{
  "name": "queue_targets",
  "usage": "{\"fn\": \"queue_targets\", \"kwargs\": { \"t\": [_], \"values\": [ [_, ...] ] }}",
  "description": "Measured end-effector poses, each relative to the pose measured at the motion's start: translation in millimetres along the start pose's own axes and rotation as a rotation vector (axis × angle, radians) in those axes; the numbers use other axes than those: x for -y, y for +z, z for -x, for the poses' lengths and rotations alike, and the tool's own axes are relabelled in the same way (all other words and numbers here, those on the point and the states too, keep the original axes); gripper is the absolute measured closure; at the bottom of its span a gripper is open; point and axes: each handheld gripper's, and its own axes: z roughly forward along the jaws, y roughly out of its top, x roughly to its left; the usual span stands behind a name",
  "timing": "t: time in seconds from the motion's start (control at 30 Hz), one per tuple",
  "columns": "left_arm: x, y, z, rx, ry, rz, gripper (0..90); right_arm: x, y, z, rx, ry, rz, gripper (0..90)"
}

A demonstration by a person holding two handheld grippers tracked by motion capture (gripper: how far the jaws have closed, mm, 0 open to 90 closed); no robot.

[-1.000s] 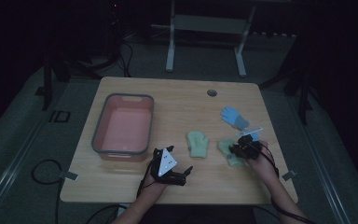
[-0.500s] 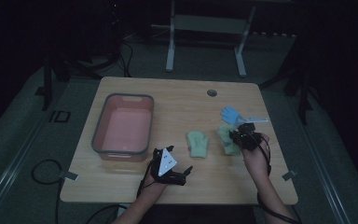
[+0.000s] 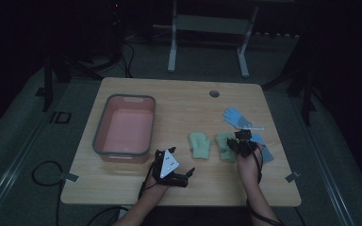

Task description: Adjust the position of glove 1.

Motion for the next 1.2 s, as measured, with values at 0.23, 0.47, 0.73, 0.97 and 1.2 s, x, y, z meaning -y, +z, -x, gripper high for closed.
{"fn": "queue_targets", "kwargs": {
  "t": [0.23,0.47,0.73,0.97,1.2],
  "values": [
    [0.0,-0.1,0.0,0.001,0.002,0.002,0.5,10.1,19.4,1.9,0.036,0.025,-0.015,78.6],
    [0.0,0.0,0.1,0.002,0.001,0.000,0.5,6.4,15.0,6.4,0.033,-0.015,-0.011,69.5],
    [-0.1,0.2,-0.3,0.000,0.001,-0.001,0.5,0.1,-4.4,18.2,0.000,-0.226,0.003,66.4],
    [-0.1,0.2,-0.2,-0.002,0.000,-0.004,0.5,-9.2,-11.9,18.0,-0.095,-0.370,-0.008,65.3],
    [-0.1,0.2,0.2,-0.002,0.003,-0.003,0.5,-16.1,-1.1,14.0,-0.135,-0.417,-0.023,61.1]
  ]
}}
